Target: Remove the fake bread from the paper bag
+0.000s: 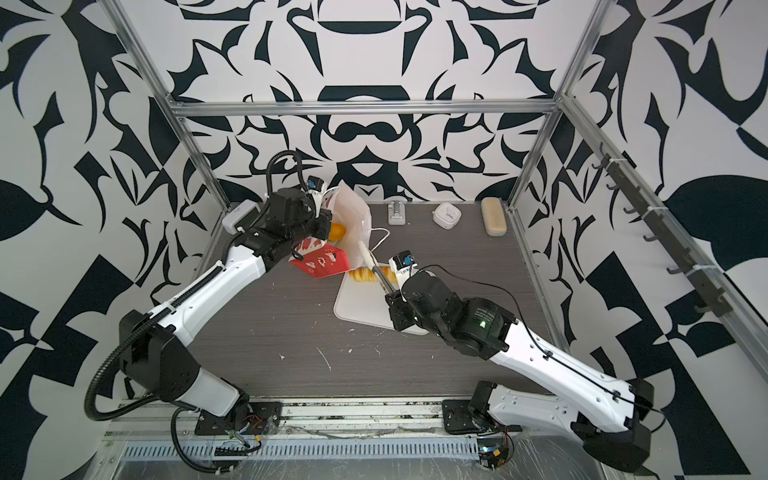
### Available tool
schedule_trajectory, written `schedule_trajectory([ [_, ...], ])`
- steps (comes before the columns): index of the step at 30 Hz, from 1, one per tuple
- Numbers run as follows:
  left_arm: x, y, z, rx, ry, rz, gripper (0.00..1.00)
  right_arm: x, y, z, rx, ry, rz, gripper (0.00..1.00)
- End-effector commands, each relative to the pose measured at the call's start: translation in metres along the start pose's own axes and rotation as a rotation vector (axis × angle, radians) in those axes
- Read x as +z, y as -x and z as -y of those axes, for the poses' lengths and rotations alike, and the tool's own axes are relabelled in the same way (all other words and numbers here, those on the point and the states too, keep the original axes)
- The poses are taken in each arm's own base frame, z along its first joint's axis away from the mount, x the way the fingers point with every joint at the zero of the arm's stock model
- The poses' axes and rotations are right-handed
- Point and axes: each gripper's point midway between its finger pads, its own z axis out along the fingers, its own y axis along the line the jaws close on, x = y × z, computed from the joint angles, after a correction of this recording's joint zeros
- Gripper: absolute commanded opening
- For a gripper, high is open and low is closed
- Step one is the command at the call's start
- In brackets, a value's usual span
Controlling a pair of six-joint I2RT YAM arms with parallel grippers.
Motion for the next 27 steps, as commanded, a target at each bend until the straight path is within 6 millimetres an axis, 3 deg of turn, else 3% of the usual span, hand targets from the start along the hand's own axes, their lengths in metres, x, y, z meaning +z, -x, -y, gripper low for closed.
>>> schedule_trajectory([
  [1,-0.004,0.019,-0.028,0.059,0.032,0.009,0.0,-0.029,0.053,-0.007,0.002,0.021,0.2,0.11],
  [9,-0.015,0.035,-0.078,0.17,0.134,-0.033,0.0,-0.053,0.054,0.013,0.018,-0.028,0.251,0.12],
  [16,-0.011,0.028,-0.09,0.261,0.197,-0.072,0.0,-0.067,0.043,0.032,0.043,-0.083,0.261,0.12],
  [21,-0.003,0.019,-0.075,0.27,0.176,-0.084,0.0,-0.067,0.035,0.036,0.059,-0.089,0.25,0.12],
  [27,0.005,-0.003,-0.038,0.231,0.115,-0.085,0.0,-0.065,0.034,0.03,0.064,-0.053,0.238,0.12],
])
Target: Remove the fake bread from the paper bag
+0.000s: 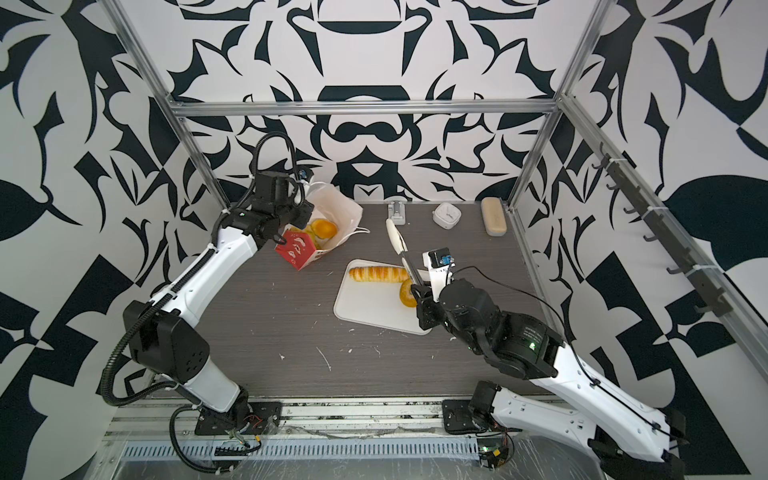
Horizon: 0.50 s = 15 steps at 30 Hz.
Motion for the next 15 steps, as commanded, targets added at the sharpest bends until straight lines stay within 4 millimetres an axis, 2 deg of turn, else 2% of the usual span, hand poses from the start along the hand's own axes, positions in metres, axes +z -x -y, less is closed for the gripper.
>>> schedule_trajectory([
  [1,-0.006,0.008,0.021,-0.036,-0.026,0.047,0.0,-0.004,0.015,-0.004,0.037,0.023,0.05,0.12],
  [5,-0.014,0.009,0.054,-0.029,-0.07,0.056,0.0,-0.004,0.018,-0.009,0.028,0.033,0.042,0.12],
  [8,-0.018,0.008,0.069,-0.047,-0.102,0.068,0.0,-0.003,0.021,-0.013,0.023,0.046,0.038,0.13],
  [12,-0.021,0.0,0.084,-0.084,-0.137,0.066,0.0,0.002,0.018,-0.026,0.009,0.094,-0.004,0.14],
  [15,-0.026,-0.006,0.091,-0.118,-0.158,0.073,0.0,0.017,0.006,-0.037,-0.007,0.117,-0.085,0.14],
])
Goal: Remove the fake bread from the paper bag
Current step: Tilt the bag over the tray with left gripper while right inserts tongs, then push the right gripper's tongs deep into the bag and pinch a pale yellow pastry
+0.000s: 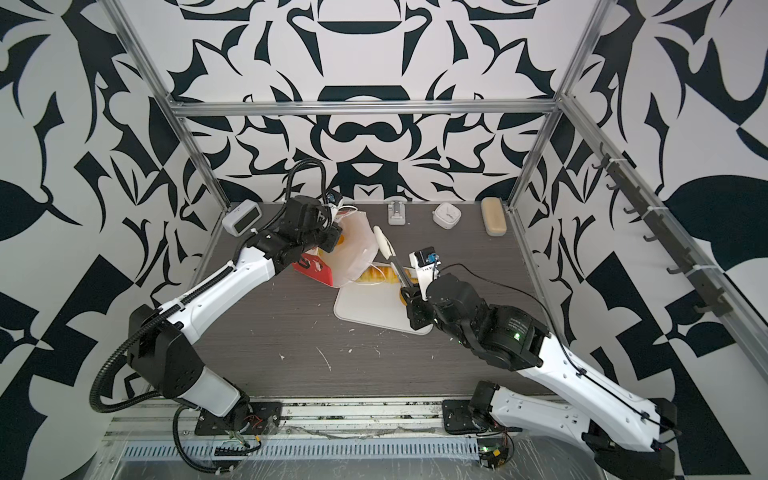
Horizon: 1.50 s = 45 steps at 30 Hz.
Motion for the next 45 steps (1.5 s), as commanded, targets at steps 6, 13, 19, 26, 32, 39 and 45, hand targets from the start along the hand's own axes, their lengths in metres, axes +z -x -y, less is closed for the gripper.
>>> schedule_trajectory([
  [6,-0.024,-0.007,0.006,-0.095,-0.027,0.066,0.0,0.042,-0.019,-0.04,0.02,0.13,-0.159,0.14],
  [13,-0.035,-0.019,0.017,-0.096,-0.085,0.09,0.0,0.095,-0.036,-0.058,0.006,0.137,-0.276,0.13],
  [19,-0.047,-0.024,0.024,-0.07,-0.134,0.112,0.0,0.129,-0.026,-0.059,-0.101,0.095,-0.281,0.13],
  [26,-0.056,-0.03,0.026,-0.05,-0.146,0.103,0.0,0.169,-0.015,-0.049,-0.337,-0.003,-0.255,0.13],
  [32,-0.068,-0.026,0.021,-0.052,-0.126,0.125,0.0,0.195,-0.012,-0.031,-0.426,-0.101,-0.26,0.22],
  [39,-0.067,-0.031,0.019,-0.058,-0.115,0.121,0.0,0.209,-0.016,-0.029,-0.35,-0.066,-0.262,0.32],
  [45,-0.066,-0.031,0.018,-0.061,-0.107,0.124,0.0,0.209,-0.015,-0.046,-0.298,0.032,-0.249,0.35],
])
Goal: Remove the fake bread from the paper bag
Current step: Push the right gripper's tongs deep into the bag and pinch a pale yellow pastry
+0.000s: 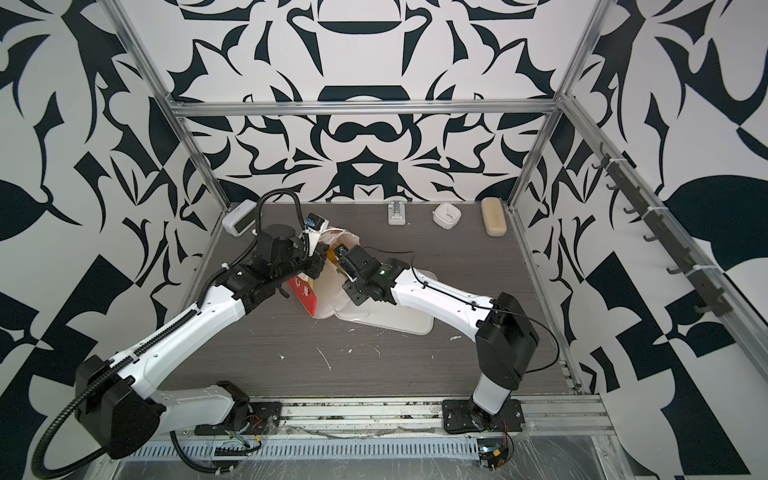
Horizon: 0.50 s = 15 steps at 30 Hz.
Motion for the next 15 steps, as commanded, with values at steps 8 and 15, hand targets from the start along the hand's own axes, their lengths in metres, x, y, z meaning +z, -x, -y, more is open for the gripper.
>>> schedule_trajectory([
  [8,-0.003,0.006,0.001,-0.008,-0.009,0.037,0.0,-0.019,0.029,-0.029,0.094,0.184,0.156,0.39],
  [15,-0.002,0.01,0.005,-0.018,-0.043,0.037,0.0,-0.014,0.033,-0.028,0.076,0.175,0.199,0.43],
])
